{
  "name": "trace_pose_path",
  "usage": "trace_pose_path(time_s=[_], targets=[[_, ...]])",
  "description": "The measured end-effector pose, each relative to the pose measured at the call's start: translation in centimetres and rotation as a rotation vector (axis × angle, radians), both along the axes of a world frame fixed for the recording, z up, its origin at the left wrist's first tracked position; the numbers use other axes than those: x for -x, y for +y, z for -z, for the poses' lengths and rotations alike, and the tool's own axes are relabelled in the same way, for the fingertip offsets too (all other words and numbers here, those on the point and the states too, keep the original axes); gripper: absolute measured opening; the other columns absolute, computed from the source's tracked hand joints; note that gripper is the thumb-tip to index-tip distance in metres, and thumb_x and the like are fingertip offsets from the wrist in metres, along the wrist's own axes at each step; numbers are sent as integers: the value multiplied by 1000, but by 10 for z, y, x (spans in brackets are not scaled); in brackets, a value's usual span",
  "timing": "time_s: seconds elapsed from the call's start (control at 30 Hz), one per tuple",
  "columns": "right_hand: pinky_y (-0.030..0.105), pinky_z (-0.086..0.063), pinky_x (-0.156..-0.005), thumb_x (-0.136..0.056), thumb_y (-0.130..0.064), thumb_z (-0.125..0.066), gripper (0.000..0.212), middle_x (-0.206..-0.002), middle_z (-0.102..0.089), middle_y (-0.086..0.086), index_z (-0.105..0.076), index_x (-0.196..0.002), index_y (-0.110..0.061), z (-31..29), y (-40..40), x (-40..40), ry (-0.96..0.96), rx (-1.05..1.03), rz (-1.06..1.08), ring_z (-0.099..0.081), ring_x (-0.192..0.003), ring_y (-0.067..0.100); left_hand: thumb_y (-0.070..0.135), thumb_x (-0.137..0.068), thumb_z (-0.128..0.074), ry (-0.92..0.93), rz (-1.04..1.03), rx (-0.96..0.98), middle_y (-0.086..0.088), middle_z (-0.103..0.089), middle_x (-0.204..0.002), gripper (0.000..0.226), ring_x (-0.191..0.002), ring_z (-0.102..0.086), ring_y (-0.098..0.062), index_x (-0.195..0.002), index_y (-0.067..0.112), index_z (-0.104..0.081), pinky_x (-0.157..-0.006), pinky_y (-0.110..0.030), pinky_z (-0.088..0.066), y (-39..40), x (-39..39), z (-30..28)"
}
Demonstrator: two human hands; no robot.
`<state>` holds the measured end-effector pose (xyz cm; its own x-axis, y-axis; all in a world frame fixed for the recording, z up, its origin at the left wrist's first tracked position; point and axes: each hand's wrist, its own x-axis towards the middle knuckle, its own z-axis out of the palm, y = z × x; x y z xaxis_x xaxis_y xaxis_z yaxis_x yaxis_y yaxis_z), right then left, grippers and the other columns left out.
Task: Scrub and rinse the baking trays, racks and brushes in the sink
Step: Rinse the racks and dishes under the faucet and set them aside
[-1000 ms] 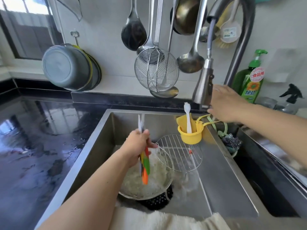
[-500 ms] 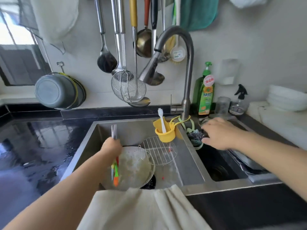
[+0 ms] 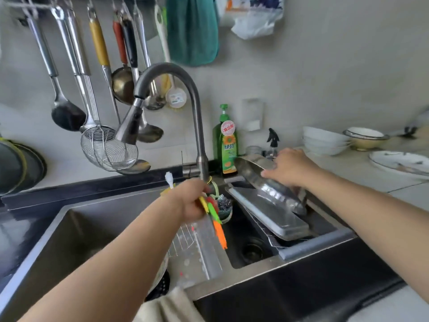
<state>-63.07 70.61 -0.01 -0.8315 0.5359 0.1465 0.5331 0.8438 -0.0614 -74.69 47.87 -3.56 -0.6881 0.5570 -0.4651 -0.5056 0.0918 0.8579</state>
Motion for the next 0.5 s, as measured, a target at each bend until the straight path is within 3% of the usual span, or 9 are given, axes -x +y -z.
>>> trace_pose_path(time_s=[0.1,0.17,0.23,0.4,0.43,0.5], targets=[[37,-43,-96,-89,-73,-53,65,-123,-64,16,-74,-92,-12,-3,16,-2,34,53,25,-53,-119,36,3,-106,-39,31,116,32,-13,-48,-81,7,-63,-50,-20,-107,2,-46,-62,-37,-52,55,-35,-8],[35,-43,-88,-87,-72,-56,62,-114,-65,14,-72,-85,-12,-2,22,-2,61,92,18,-57,-115,35,1,-108,-34,72,129,46,-13,-58,-60,19,-45,-58,-21,-95,1,-47,-44,-31,-54,87,-56,-14],[34,-42,-81,-87,-70,-59,59,-98,-62,11,-66,-70,-14,-1,24,-3,79,124,5,-59,-109,35,3,-108,-34,122,77,54,-10,-58,-61,24,-40,-58,-19,-90,5,-48,-36,-26,-49,109,-62,-18],[35,-39,-85,-91,-64,-57,56,-111,-62,17,-55,-62,-16,-2,17,-6,66,100,-16,-51,-120,34,10,-107,-40,297,-112,153,-3,-43,-77,12,-61,-46,-16,-111,12,-51,-54,-31,-45,112,-19,15],[34,-37,-82,-91,-64,-58,56,-110,-62,17,-54,-63,-15,0,15,-6,61,100,-23,-51,-119,33,11,-107,-41,266,-113,197,-5,-45,-77,16,-59,-47,-18,-117,12,-53,-53,-32,-45,105,-14,25],[35,-38,-82,-88,-65,-59,56,-111,-59,15,-52,-66,-14,6,10,-7,38,84,-49,-50,-117,33,10,-105,-40,133,-65,250,-10,-51,-81,14,-56,-46,-18,-109,4,-52,-52,-32,-46,92,-19,40]])
